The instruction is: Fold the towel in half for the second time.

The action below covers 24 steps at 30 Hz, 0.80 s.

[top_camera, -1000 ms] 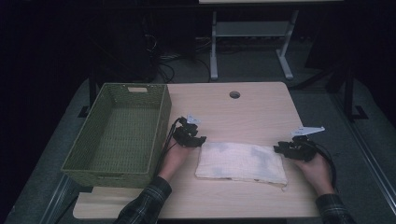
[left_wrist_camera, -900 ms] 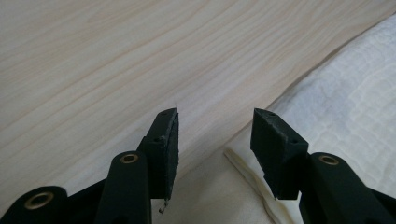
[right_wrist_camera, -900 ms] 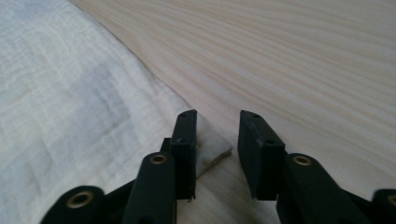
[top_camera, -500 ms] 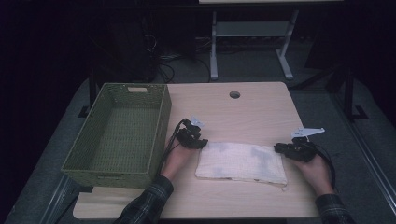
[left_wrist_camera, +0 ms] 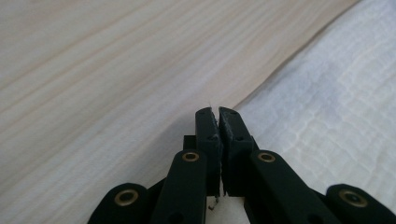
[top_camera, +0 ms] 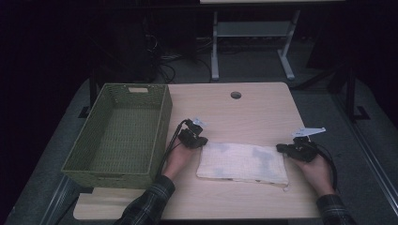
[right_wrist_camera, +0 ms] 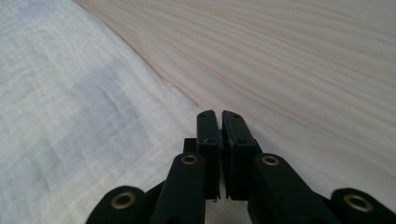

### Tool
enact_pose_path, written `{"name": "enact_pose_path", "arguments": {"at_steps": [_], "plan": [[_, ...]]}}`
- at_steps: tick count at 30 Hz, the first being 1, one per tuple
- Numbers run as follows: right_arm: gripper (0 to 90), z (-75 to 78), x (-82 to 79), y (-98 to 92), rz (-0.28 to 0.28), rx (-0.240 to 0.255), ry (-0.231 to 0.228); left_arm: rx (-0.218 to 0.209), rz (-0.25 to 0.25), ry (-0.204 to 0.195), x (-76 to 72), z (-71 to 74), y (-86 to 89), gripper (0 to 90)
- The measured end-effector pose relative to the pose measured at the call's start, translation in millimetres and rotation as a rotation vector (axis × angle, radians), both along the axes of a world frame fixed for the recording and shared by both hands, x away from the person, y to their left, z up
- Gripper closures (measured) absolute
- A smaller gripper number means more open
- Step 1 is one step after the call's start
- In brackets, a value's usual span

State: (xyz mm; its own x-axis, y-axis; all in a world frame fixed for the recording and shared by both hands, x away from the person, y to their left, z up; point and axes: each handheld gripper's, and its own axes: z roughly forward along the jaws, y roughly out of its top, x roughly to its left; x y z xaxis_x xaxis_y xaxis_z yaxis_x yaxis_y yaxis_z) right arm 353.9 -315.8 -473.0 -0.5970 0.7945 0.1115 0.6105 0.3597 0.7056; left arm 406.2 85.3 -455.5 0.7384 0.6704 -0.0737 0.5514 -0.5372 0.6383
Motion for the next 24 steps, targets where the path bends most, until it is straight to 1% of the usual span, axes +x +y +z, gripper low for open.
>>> {"name": "enact_pose_path", "arguments": {"at_steps": [1, 2, 3, 4, 5, 6, 7, 8, 9, 11, 12, 15, 17, 18, 19, 20, 21, 22, 24], "plan": [[86.6, 0.7, 1.1, -0.7, 0.001, -0.003, -0.005, -0.009, 0.007, -0.014, -0.3, 2.5, 0.8, 87.3], [86.7, 3.0, 5.6, -1.9, -0.004, 0.0, -0.016, -0.031, 0.026, -0.048, -1.9, 8.3, 1.8, 87.3], [86.7, 3.0, 5.6, -1.9, -0.004, 0.0, -0.016, -0.031, 0.026, -0.048, -1.9, 8.3, 1.8, 87.3], [86.7, 4.8, 7.9, -1.7, -0.009, 0.005, -0.02, -0.039, 0.036, -0.066, -3.0, 11.8, 2.5, 87.3], [86.7, 6.9, 10.8, -1.8, -0.007, 0.002, -0.034, -0.043, 0.041, -0.087, -3.6, 15.5, 4.0, 87.3], [86.7, 12.2, 16.3, -0.6, -0.009, 0.006, -0.053, -0.055, 0.064, -0.121, -4.8, 22.6, 7.2, 87.3], [86.7, 12.2, 16.3, -0.6, -0.009, 0.006, -0.053, -0.055, 0.064, -0.121, -4.8, 22.6, 7.2, 87.4], [86.7, 18.7, 21.3, 0.1, -0.009, 0.025, -0.076, -0.078, 0.085, -0.146, -5.4, 28.6, 11.4, 87.4], [86.7, 18.7, 21.3, 0.1, -0.009, 0.025, -0.076, -0.078, 0.085, -0.146, -5.4, 28.6, 11.4, 87.3], [86.7, 25.2, 25.4, 1.5, -0.008, 0.034, -0.097, -0.089, 0.105, -0.163, -5.7, 32.1, 15.1, 87.3], [86.7, 30.0, 28.3, 2.3, -0.005, 0.05, -0.114, -0.095, 0.113, -0.166, -6.5, 33.8, 17.1, 87.3], [86.7, 32.5, 28.8, 3.2, 0.0, 0.052, -0.126, -0.094, 0.113, -0.167, -8.2, 35.4, 18.1, 87.3], [86.7, 33.7, 24.6, 4.2, 0.003, 0.052, -0.129, -0.095, 0.104, -0.173, -11.1, 37.0, 18.5, 87.3], [86.7, 33.9, 19.6, 3.7, 0.009, 0.05, -0.135, -0.093, 0.098, -0.177, -13.4, 37.6, 18.3, 87.3], [86.7, 33.9, 19.6, 3.7, 0.009, 0.05, -0.135, -0.084, 0.092, -0.18, -15.9, 38.0, 18.0, 87.3], [86.7, 33.6, 13.3, 2.0, 0.023, 0.06, -0.141, -0.074, 0.079, -0.19, -20.5, 39.1, 18.3, 87.3], [86.7, 33.6, 13.3, 2.0, 0.023, 0.06, -0.141, -0.074, 0.079, -0.19, -20.5, 39.1, 18.3, 87.3], [86.7, 33.7, 10.0, 1.5, 0.028, 0.061, -0.138, -0.073, 0.076, -0.195, -22.8, 39.6, 18.4, 87.3], [86.7, 34.1, 2.9, 1.1, 0.043, 0.064, -0.147, -0.064, 0.072, -0.199, -27.0, 40.8, 18.6, 87.3]]}}
